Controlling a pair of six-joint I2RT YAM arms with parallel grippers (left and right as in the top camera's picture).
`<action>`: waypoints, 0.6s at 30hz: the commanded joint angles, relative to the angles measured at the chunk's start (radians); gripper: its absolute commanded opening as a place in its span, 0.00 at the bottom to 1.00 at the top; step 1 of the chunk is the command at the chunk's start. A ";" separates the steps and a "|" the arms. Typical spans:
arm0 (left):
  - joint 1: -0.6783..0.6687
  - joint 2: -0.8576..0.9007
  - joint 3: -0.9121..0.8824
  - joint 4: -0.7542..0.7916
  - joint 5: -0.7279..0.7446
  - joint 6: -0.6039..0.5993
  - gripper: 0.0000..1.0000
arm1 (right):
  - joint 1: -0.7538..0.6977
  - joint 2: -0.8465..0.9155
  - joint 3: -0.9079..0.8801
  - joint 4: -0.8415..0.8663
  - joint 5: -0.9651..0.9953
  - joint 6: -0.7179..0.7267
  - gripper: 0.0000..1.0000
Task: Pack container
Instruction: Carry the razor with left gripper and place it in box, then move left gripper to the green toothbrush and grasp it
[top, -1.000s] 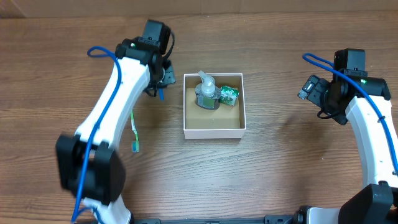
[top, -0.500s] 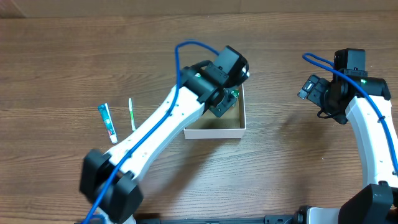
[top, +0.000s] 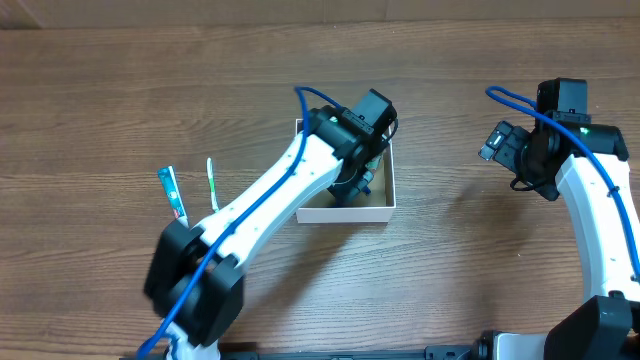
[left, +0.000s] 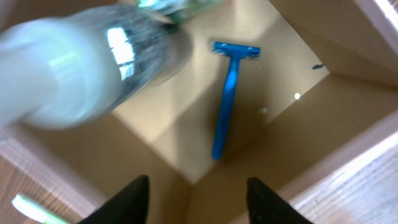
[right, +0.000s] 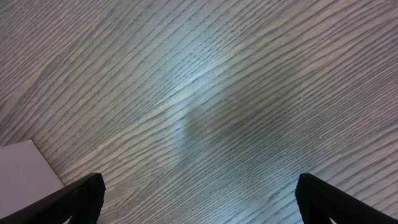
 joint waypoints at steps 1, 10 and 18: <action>0.022 -0.216 0.035 -0.037 -0.163 -0.226 0.73 | -0.002 -0.009 0.000 0.005 0.003 -0.014 1.00; 0.437 -0.390 0.013 -0.189 -0.195 -0.568 0.89 | -0.002 -0.009 0.000 0.005 0.003 -0.018 1.00; 0.653 -0.224 -0.352 0.132 0.053 -0.498 0.88 | -0.002 -0.009 0.000 0.003 0.003 -0.018 1.00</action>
